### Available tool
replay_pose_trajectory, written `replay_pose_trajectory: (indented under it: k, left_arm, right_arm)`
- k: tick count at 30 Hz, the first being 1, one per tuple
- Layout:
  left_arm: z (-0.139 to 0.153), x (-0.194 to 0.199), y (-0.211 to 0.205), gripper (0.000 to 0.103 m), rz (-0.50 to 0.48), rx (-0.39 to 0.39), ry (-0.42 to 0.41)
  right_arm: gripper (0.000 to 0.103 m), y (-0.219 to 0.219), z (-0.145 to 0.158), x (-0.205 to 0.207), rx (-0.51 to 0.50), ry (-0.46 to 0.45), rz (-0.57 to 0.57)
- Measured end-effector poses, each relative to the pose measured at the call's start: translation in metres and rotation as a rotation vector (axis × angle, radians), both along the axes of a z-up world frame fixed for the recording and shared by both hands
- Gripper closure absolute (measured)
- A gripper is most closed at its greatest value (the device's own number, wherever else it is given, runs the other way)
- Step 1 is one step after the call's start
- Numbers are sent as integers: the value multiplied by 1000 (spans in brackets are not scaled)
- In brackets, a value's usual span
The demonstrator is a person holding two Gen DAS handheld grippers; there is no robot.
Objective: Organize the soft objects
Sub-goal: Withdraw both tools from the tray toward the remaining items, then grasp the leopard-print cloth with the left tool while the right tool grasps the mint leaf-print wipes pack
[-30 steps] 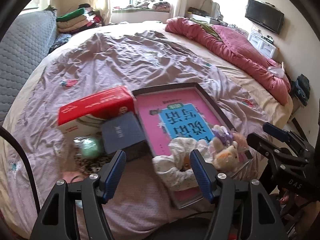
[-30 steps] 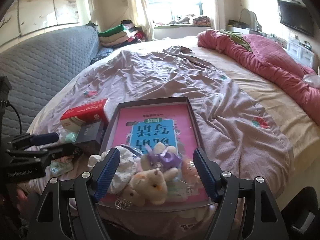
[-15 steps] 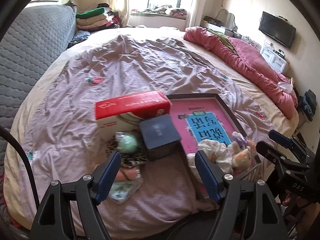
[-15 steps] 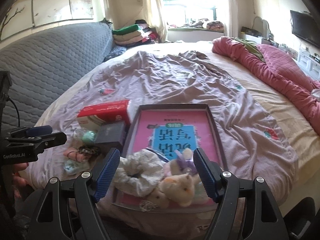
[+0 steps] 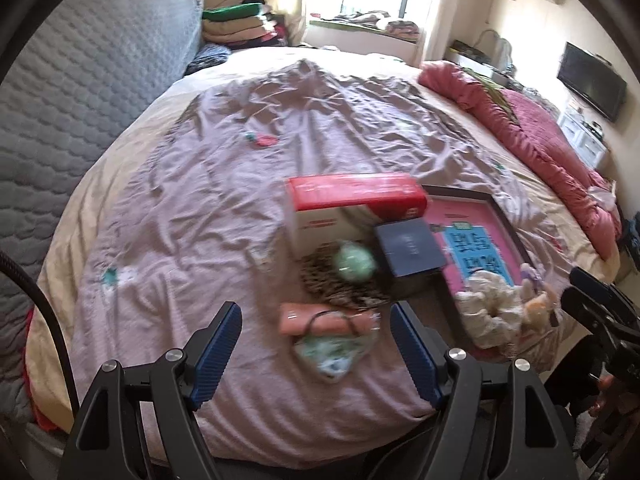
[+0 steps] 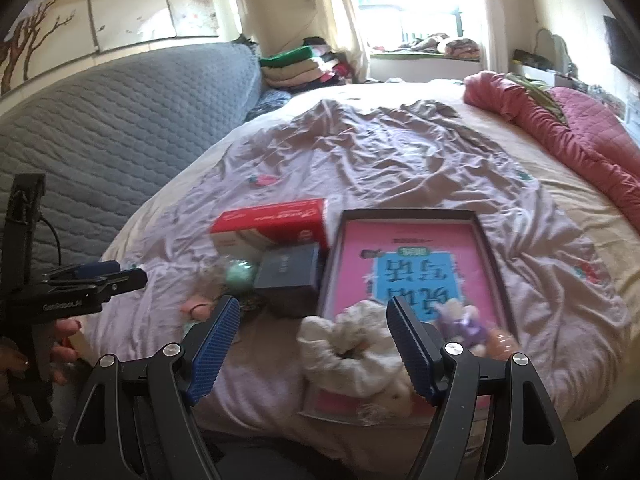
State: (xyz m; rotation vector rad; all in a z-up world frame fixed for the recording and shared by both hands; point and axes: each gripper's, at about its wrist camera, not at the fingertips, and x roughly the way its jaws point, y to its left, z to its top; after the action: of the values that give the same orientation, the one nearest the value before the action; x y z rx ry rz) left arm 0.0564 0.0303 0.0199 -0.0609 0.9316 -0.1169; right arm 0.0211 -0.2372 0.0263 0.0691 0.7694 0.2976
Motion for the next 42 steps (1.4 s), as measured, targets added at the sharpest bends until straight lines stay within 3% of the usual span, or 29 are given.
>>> replay_pose_trajectory:
  k: [8,23,32,35,42]
  left_arm:
    - [-14,1,33,27,59,-19,24]
    - [-38,10,49,27,69,-70,71]
    - [-52,25,51,27,57,-66,99]
    - [-57,32,49,27,44,-67,107]
    - [-75,61,35,27,-14,-84,157]
  right_arm:
    - [26,41,-13,0,-13,40,76]
    - [26,119,-65,5,-58,149,213]
    - [25,146,-103,24,-16,224,239]
    - [24,155,-120,32,-53,250,262]
    - [23,152,-141,53,-40,295,247]
